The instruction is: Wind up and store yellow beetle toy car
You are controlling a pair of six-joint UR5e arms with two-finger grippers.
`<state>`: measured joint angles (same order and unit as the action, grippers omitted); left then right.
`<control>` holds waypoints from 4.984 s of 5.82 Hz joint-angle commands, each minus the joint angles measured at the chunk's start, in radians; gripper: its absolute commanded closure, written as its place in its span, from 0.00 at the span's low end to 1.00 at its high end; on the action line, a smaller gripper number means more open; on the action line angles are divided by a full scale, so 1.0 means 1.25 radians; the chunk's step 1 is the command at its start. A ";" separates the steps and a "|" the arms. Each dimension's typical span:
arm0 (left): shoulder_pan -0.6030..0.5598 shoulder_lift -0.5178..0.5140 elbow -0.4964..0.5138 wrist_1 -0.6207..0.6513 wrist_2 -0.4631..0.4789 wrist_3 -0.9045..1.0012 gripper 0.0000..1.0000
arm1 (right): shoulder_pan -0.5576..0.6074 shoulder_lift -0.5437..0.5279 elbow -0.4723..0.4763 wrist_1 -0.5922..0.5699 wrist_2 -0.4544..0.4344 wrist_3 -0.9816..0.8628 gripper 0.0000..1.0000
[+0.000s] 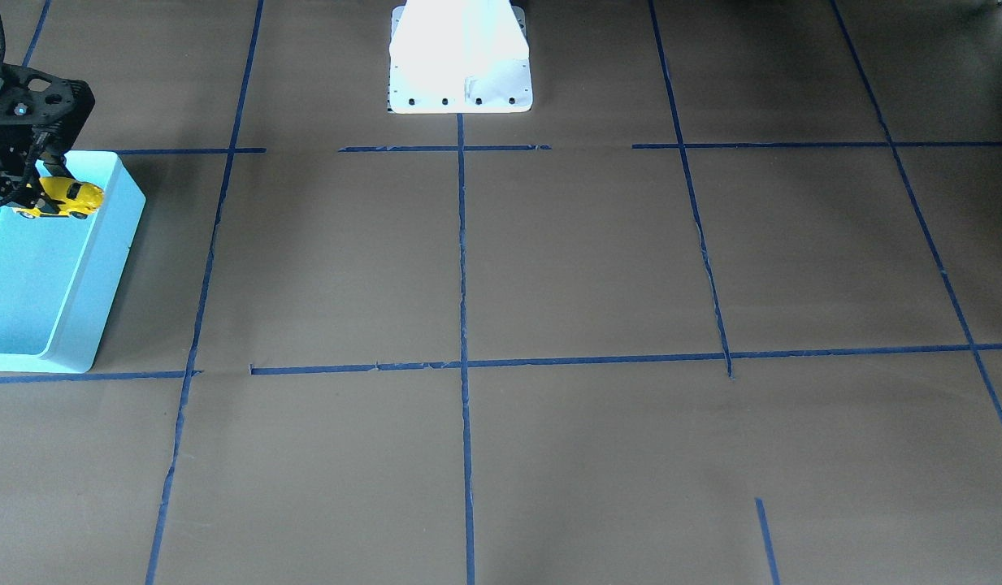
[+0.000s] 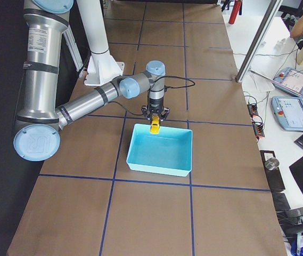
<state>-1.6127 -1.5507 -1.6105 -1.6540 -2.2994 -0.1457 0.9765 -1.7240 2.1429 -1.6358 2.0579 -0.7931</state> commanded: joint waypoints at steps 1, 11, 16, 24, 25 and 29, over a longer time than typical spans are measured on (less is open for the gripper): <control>-0.001 0.000 0.000 0.000 0.000 0.000 0.00 | 0.002 -0.017 -0.091 0.043 0.002 -0.051 0.98; 0.000 -0.001 0.001 -0.001 0.000 0.000 0.00 | -0.003 0.039 -0.318 0.257 0.034 -0.002 0.73; 0.000 -0.001 0.001 -0.001 0.000 0.000 0.00 | -0.001 0.038 -0.293 0.256 0.047 -0.002 0.00; 0.002 -0.004 0.000 -0.001 0.000 0.000 0.00 | 0.413 -0.048 -0.157 -0.100 0.202 0.148 0.00; 0.004 -0.004 0.000 -0.001 0.000 0.000 0.00 | 0.457 -0.033 -0.158 -0.127 0.205 0.210 0.00; 0.005 -0.004 0.000 -0.001 0.000 0.000 0.00 | 0.566 -0.037 -0.162 -0.132 0.245 0.622 0.00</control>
<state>-1.6062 -1.5554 -1.6115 -1.6551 -2.2995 -0.1457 1.6795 -1.7647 1.9407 -1.8009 2.3911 -0.0878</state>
